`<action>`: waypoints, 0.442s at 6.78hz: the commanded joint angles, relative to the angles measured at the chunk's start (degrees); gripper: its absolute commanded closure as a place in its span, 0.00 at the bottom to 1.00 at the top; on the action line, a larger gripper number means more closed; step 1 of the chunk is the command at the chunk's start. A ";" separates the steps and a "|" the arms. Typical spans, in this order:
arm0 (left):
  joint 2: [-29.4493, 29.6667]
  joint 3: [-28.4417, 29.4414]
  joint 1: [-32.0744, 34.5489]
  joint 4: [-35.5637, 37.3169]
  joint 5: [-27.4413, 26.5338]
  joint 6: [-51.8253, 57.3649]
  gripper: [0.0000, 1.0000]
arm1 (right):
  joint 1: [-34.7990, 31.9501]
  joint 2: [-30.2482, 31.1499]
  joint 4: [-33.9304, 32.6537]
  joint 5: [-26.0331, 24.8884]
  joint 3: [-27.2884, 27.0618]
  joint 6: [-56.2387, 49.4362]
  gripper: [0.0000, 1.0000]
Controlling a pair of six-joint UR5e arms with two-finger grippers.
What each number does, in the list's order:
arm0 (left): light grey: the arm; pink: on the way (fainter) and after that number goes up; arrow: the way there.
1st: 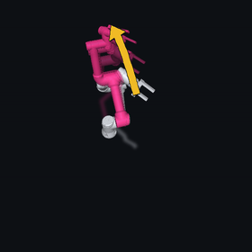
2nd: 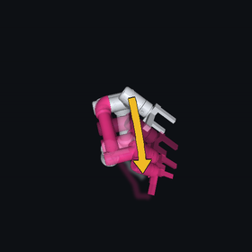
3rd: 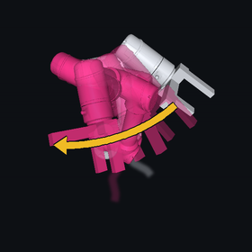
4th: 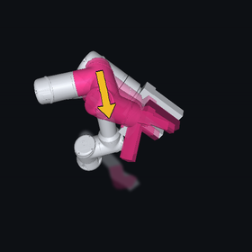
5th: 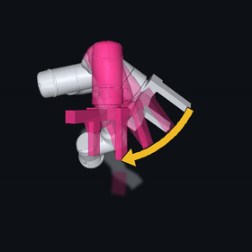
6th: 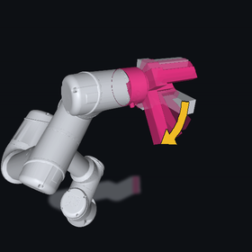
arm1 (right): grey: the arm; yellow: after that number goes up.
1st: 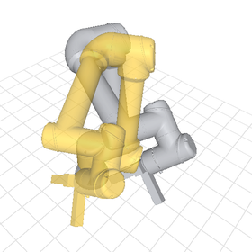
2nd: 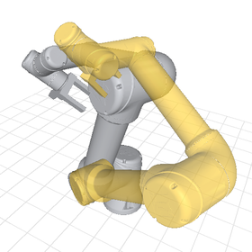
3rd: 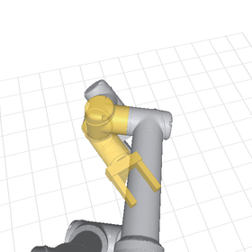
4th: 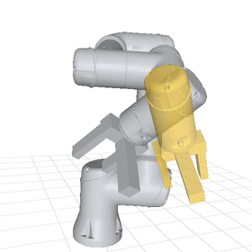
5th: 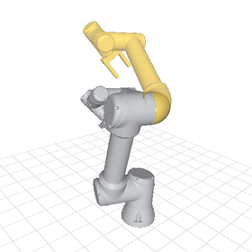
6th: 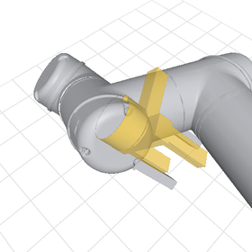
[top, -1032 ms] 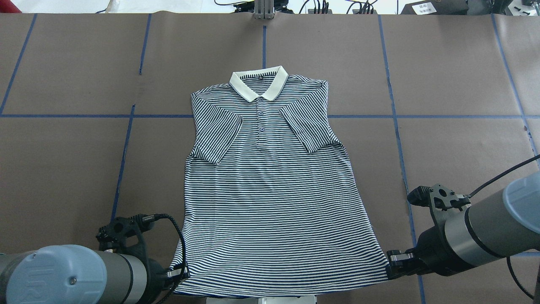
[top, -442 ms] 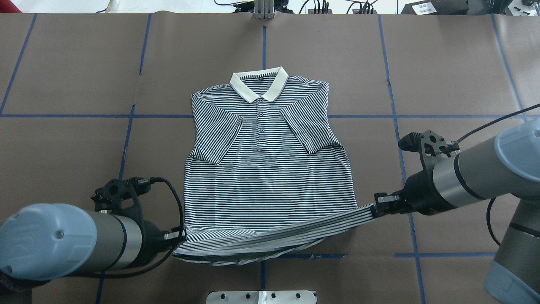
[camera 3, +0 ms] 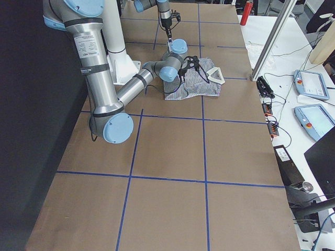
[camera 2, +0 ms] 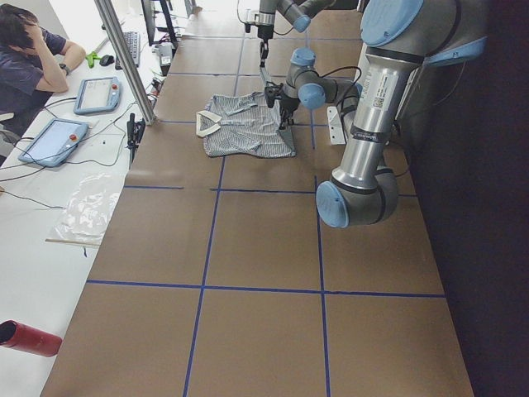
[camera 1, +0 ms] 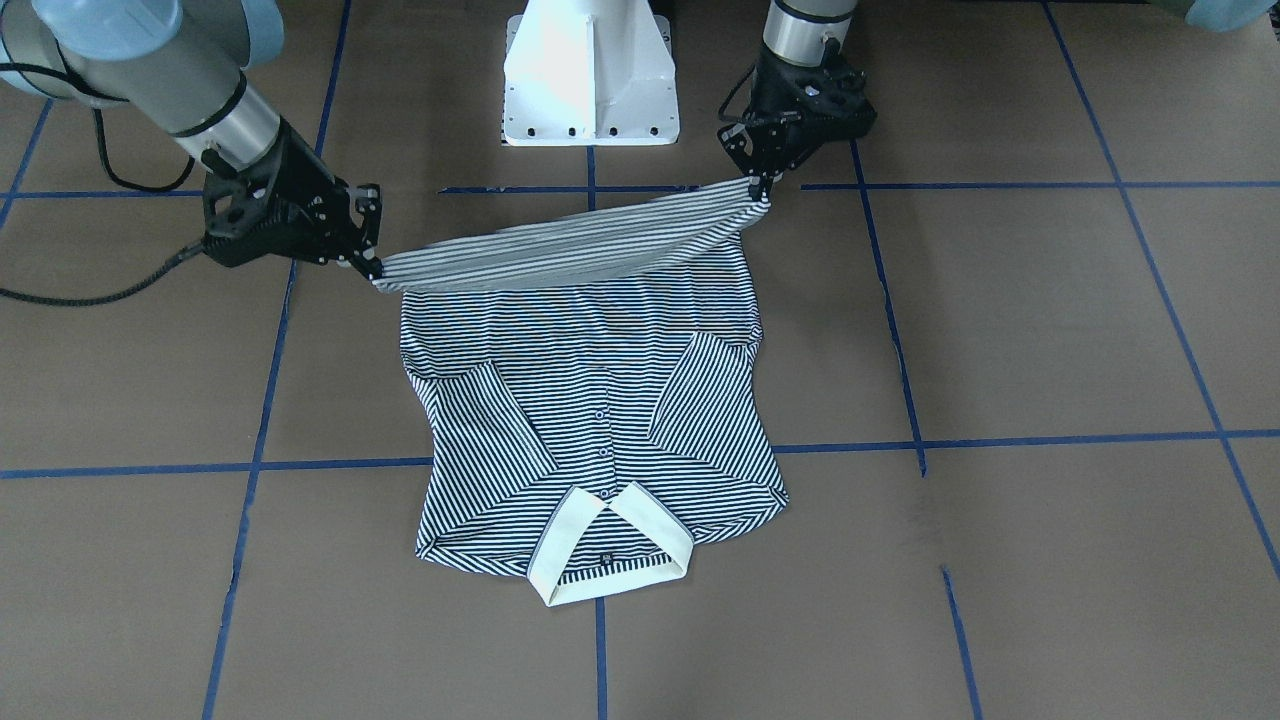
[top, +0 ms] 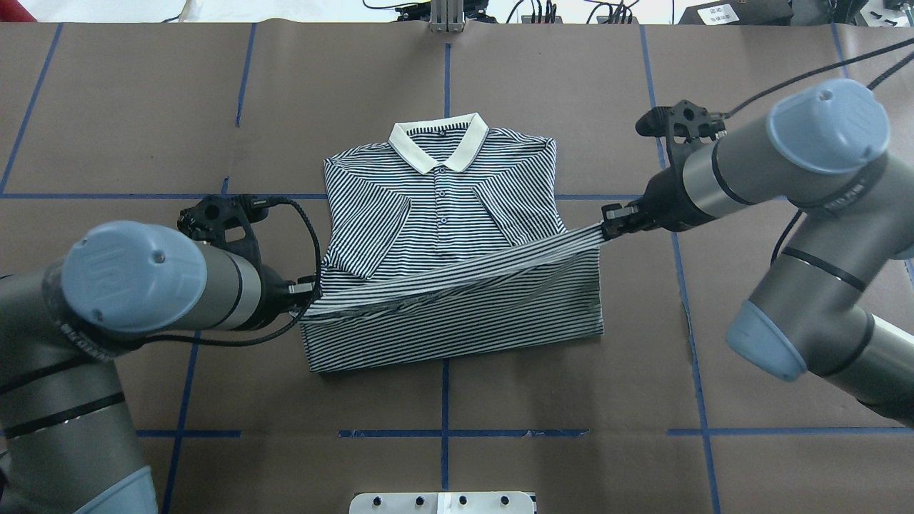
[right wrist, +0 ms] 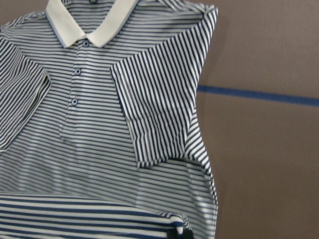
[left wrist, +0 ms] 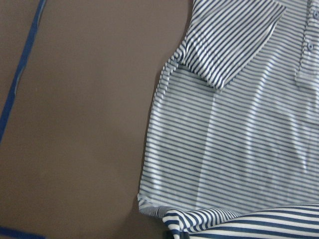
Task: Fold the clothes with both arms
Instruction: 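Lift the hem with both grippers and fold it toward the collar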
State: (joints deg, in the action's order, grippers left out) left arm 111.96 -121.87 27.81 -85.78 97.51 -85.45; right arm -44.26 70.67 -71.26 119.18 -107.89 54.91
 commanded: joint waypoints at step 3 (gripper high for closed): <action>7.38 27.65 11.46 -24.37 -0.13 2.30 1.00 | -4.51 -17.90 0.59 -4.39 26.09 -4.01 1.00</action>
State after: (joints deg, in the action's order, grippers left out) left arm 117.18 -103.72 36.60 -102.32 97.43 -83.32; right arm -47.61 57.22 -70.73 114.97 -88.99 51.81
